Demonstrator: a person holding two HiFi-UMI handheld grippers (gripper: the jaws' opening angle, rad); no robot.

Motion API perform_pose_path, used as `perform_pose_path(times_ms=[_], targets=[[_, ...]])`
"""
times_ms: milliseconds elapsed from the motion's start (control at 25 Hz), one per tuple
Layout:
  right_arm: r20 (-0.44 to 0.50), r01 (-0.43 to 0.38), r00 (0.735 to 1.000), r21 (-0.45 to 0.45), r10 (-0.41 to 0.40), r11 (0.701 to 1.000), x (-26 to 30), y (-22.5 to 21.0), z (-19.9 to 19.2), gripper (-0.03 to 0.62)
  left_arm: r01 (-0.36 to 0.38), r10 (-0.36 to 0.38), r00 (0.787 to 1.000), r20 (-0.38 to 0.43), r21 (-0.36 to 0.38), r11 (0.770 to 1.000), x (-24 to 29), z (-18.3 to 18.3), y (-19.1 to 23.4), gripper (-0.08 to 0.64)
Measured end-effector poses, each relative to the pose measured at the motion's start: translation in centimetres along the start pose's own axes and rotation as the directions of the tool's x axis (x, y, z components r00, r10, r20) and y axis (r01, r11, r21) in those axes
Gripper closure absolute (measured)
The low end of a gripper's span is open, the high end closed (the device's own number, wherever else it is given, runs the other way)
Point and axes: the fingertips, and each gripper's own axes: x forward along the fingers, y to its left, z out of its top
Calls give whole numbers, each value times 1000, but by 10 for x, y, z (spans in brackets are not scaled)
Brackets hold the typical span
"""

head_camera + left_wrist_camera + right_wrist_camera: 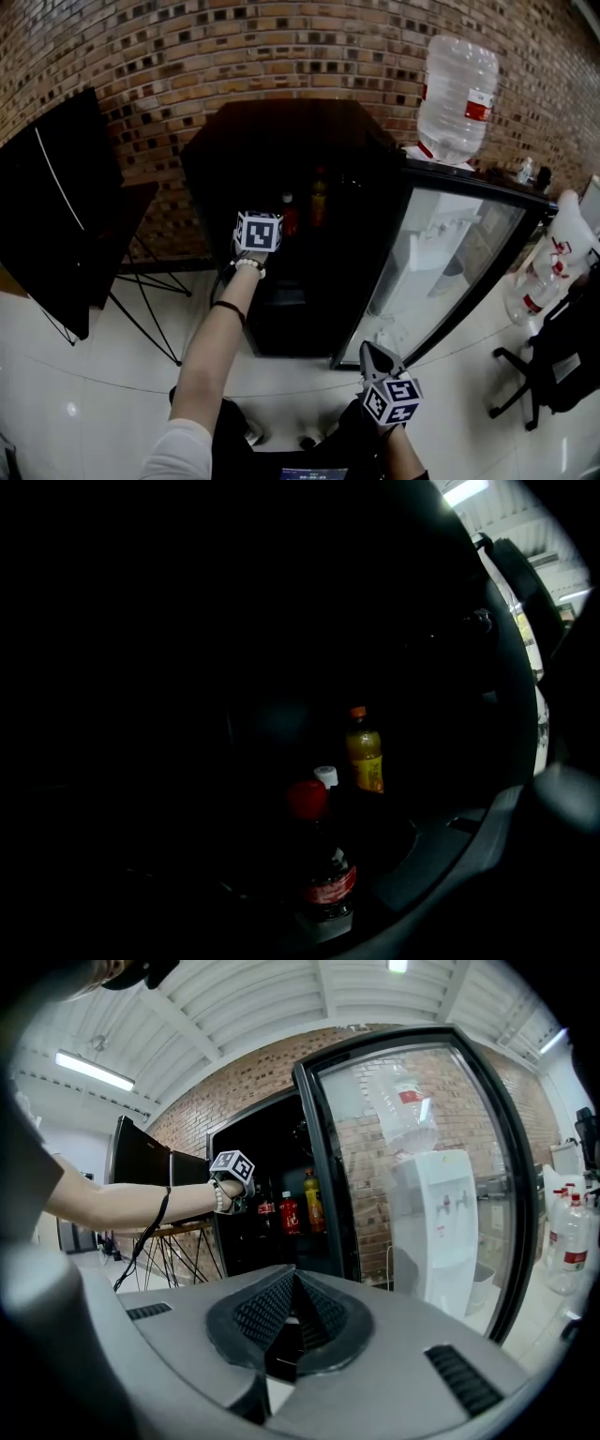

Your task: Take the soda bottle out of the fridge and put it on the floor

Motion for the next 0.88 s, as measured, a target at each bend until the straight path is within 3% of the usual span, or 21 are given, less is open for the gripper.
perform_pose_path(times_ms=[320, 600, 880], targets=[[-4, -3, 1000, -4, 3, 1000, 0, -1, -2, 578, 36, -36, 999, -2, -17, 999, -11, 1, -10, 411], [0, -11, 1000, -13, 11, 1000, 2, 2, 0, 578, 108, -104, 990, 97, -37, 993, -71, 14, -30, 411], [-4, -30, 1000, -39, 30, 999, 6, 13, -2, 578, 198, -196, 975, 102, -11, 980, -145, -40, -72, 411]])
